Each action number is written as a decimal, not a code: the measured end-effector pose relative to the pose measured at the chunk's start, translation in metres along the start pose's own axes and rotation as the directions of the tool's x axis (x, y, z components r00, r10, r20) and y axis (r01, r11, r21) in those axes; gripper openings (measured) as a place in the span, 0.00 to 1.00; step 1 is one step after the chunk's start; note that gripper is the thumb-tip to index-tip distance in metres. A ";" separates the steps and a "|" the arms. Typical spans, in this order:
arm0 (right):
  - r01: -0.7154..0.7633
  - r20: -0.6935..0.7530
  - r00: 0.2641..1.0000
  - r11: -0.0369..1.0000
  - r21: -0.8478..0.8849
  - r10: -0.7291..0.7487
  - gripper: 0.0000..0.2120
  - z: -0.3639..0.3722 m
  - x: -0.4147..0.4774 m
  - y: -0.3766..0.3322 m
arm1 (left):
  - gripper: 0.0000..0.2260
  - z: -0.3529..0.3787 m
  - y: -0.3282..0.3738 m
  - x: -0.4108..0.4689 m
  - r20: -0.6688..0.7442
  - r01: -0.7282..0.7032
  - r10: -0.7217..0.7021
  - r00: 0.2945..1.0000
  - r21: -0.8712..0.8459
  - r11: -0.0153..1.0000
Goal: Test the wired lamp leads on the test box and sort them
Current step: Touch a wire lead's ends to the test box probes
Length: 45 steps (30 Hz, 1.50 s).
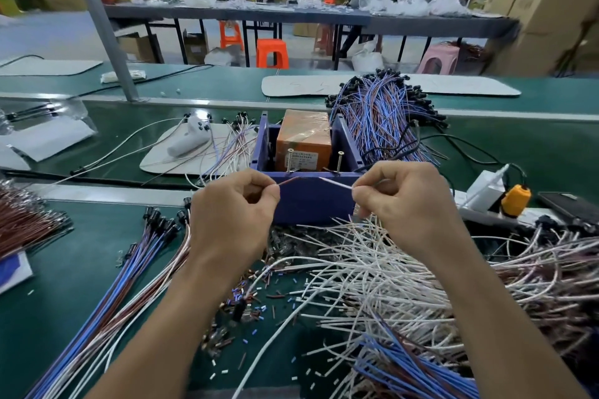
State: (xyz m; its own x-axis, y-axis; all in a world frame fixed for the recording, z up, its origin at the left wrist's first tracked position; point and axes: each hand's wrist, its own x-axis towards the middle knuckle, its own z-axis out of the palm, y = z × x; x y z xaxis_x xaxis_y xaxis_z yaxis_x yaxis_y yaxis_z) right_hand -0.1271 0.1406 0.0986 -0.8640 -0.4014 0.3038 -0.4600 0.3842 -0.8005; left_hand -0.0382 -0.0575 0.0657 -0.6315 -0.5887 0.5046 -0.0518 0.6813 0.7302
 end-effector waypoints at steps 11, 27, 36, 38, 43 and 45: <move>0.003 -0.188 0.981 0.984 -0.176 -0.037 0.07 -0.003 0.009 0.012 | 0.11 0.009 -0.015 0.010 -0.110 0.012 -0.019 0.994 -0.068 0.998; 0.004 -0.250 0.967 0.991 -0.135 -0.038 0.05 0.010 0.013 0.021 | 0.12 0.009 -0.016 0.010 -0.156 0.030 -0.040 0.987 -0.062 0.998; -0.046 -0.206 0.978 0.996 -0.076 0.030 0.08 -0.001 0.007 0.015 | 0.07 0.007 -0.014 0.010 -0.152 0.044 -0.061 0.987 -0.117 0.992; -0.073 -0.097 0.992 0.996 0.044 0.077 0.07 -0.005 0.006 0.008 | 0.07 0.003 -0.009 0.009 -0.093 0.006 -0.020 0.995 -0.152 0.988; -0.181 0.045 0.982 0.863 0.471 0.182 0.07 -0.010 0.003 -0.012 | 0.02 -0.010 0.022 0.012 0.299 0.092 0.027 0.954 -0.377 0.922; -0.240 0.114 0.970 0.791 0.563 0.213 0.05 -0.008 -0.002 -0.022 | 0.02 -0.011 0.034 0.011 0.400 0.162 0.038 0.916 -0.455 0.876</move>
State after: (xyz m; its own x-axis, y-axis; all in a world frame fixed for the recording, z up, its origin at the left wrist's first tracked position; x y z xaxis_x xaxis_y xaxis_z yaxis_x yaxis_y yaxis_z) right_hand -0.1170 0.1399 0.1195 -0.9131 -0.4026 0.0649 -0.0411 -0.0677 -0.9969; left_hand -0.0385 -0.0455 0.1004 -0.8895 -0.3392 0.3061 0.2045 0.3036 0.9306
